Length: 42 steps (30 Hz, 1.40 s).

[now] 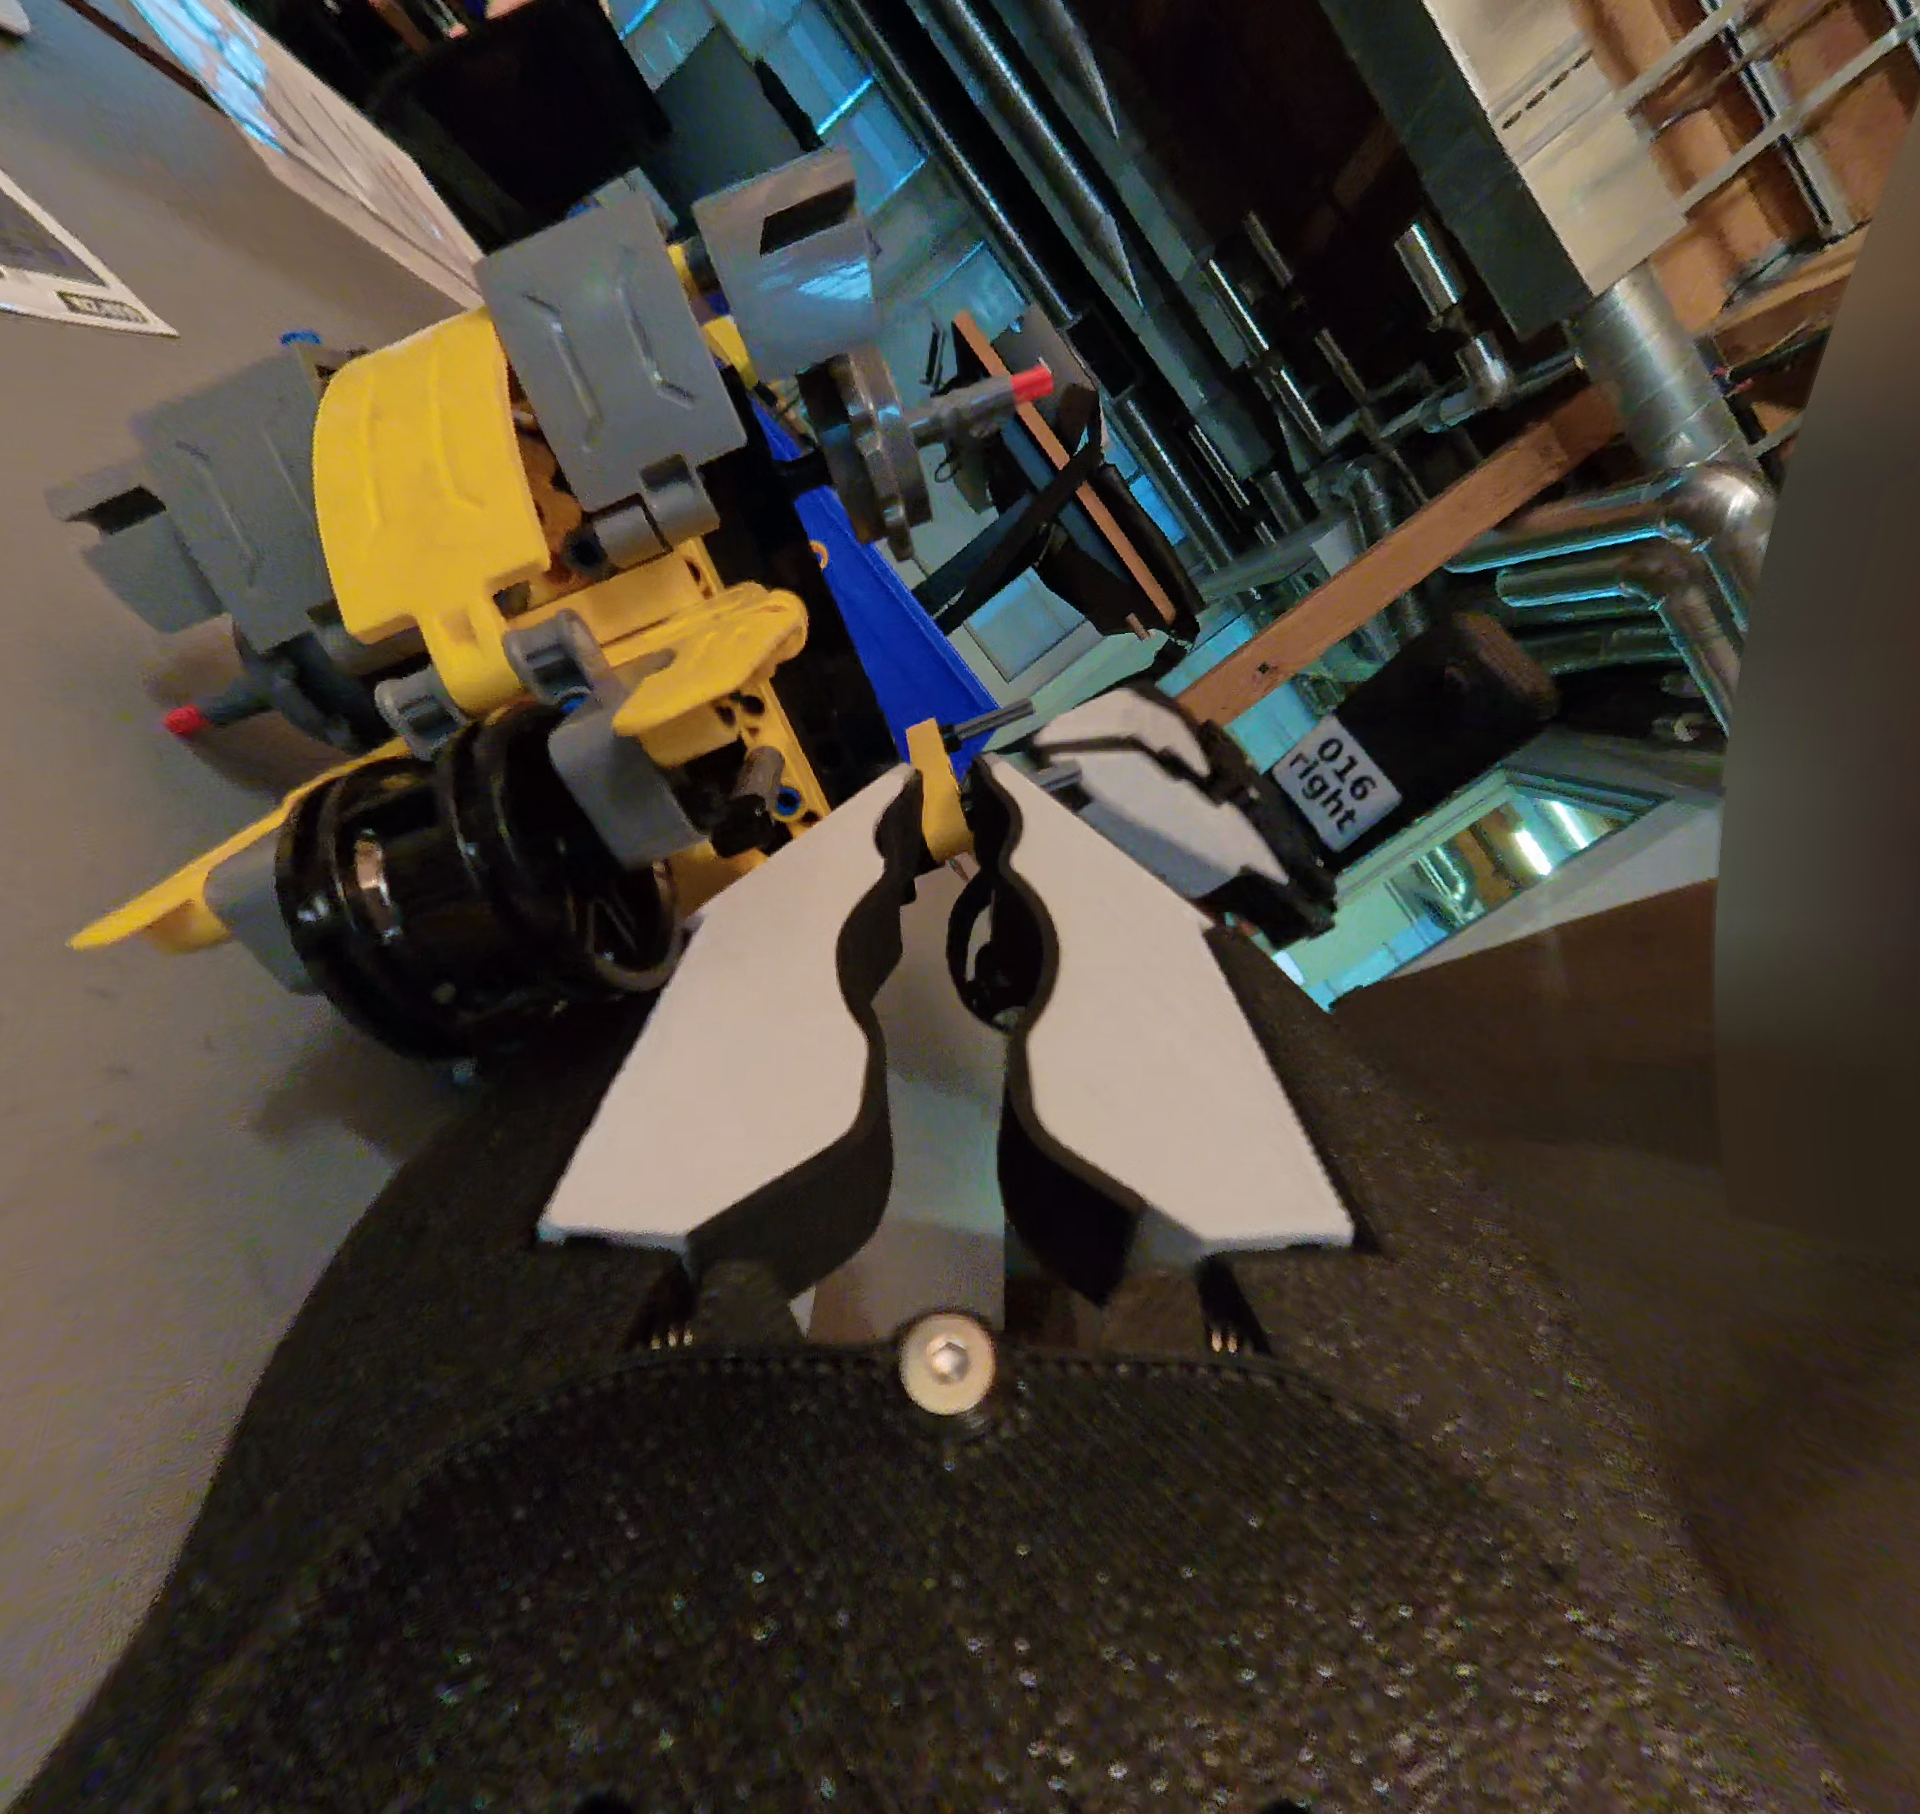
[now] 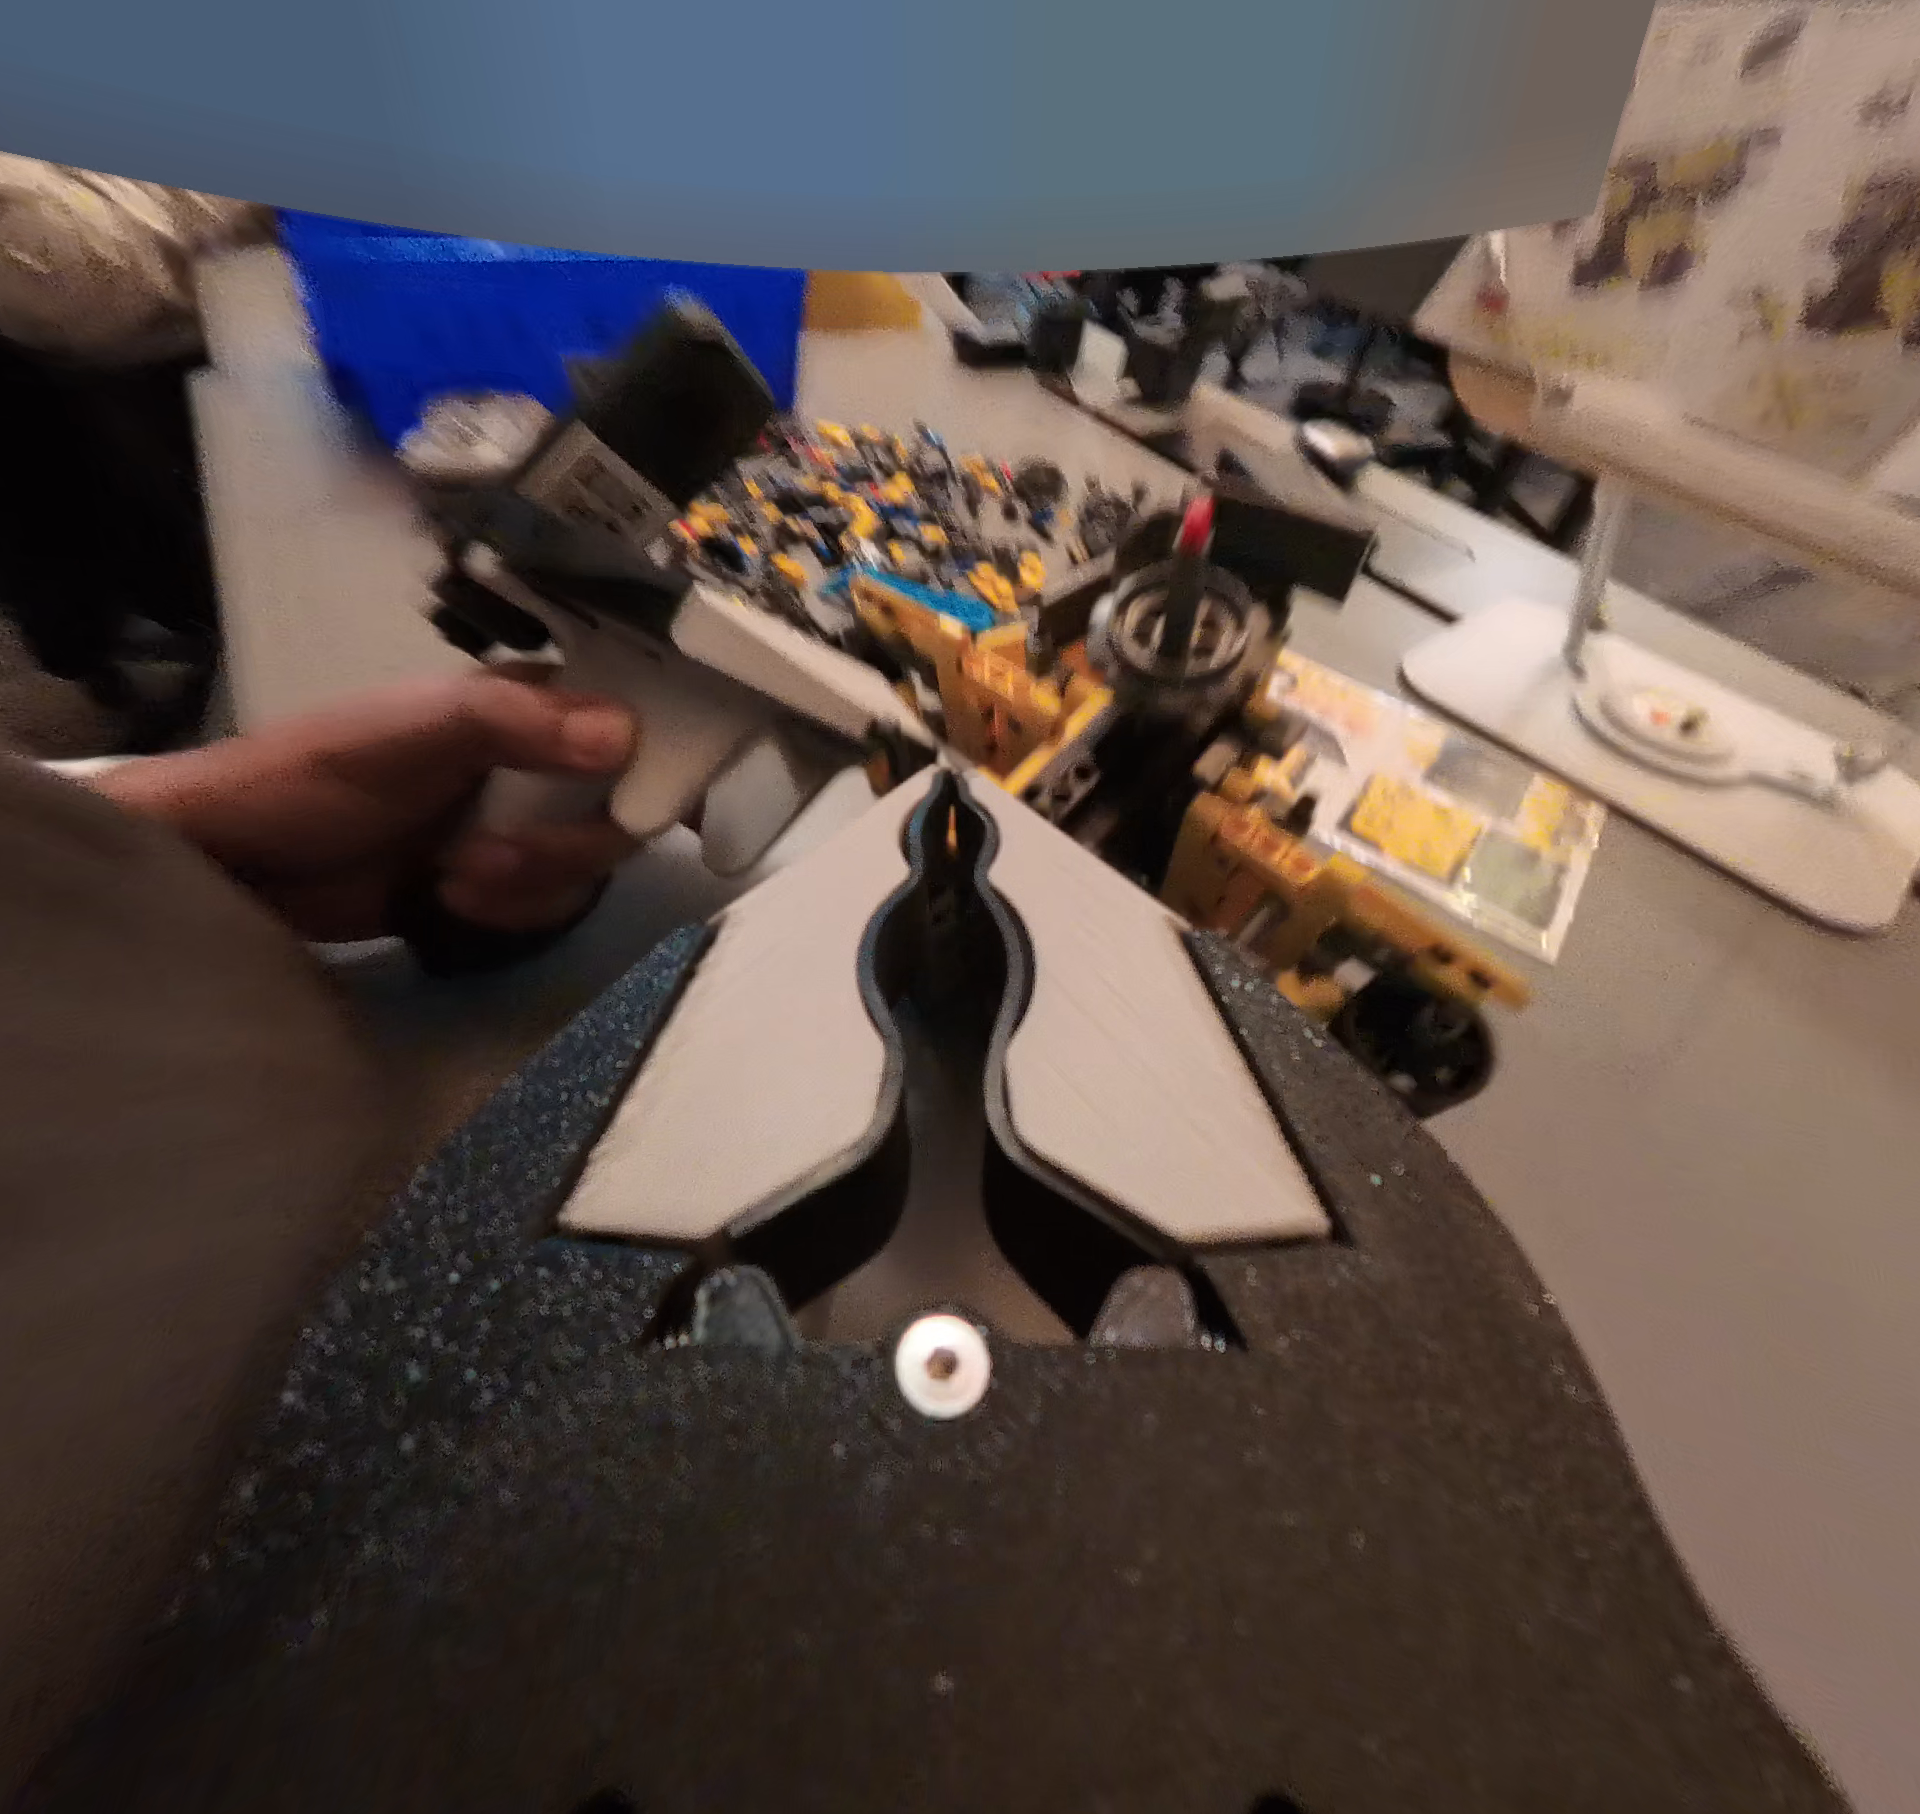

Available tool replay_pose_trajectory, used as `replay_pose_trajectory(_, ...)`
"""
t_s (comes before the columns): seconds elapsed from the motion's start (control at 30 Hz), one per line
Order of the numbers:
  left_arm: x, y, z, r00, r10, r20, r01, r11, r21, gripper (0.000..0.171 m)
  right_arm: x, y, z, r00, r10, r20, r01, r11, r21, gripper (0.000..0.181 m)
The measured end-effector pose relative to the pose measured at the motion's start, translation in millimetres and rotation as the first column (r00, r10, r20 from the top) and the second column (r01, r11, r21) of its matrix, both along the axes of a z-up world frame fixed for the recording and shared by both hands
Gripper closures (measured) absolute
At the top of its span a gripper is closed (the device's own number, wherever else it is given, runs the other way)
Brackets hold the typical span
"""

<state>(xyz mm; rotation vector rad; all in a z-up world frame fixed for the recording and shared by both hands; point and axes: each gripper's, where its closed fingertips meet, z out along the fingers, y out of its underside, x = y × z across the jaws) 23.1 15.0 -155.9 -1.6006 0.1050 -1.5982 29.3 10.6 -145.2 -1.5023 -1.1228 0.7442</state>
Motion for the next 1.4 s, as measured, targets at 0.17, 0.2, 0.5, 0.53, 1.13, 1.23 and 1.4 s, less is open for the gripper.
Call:
replay_pose_trajectory(0.17, -9, -6, 2, 0.999, 0.031, 0.015, -0.031, 0.999, 0.023, 0.149, -2, 3, -13, 0.998, -0.057, 0.03, 0.057, 0.998, -0.013, 0.181)
replay_pose_trajectory(0.2, -11, -7, 1, 0.999, 0.041, 0.002, -0.041, 0.999, 0.03, 0.147, -2, 3, -13, 0.997, -0.06, 0.038, 0.061, 0.998, -0.011, 0.181)
replay_pose_trajectory(0.5, 5, -5, -13, 0.942, 0.122, -0.313, -0.059, 0.977, 0.205, 0.137, -2, 9, -14, 0.996, -0.044, 0.081, 0.052, 0.994, -0.092, 0.181)
replay_pose_trajectory(0.53, 6, -3, -13, 0.937, 0.127, -0.326, -0.058, 0.975, 0.212, 0.138, -1, 10, -14, 0.996, -0.041, 0.084, 0.049, 0.994, -0.099, 0.18)
replay_pose_trajectory(1.13, 32, -32, -27, 0.872, 0.047, -0.488, 0.085, 0.966, 0.244, 0.127, 21, -12, -32, 0.989, 0.003, 0.15, 0.034, 0.969, -0.244, 0.181)
replay_pose_trajectory(1.23, 38, -39, -34, 0.855, 0.008, -0.519, 0.119, 0.97, 0.21, 0.117, 33, -19, -69, 0.941, 0.008, 0.34, 0.089, 0.959, -0.269, 0.181)
replay_pose_trajectory(1.4, 42, -37, -47, 0.792, 0.032, -0.61, 0.102, 0.977, 0.184, 0.123, 44, -28, -93, 0.901, -0.022, 0.433, 0.113, 0.976, -0.184, 0.181)
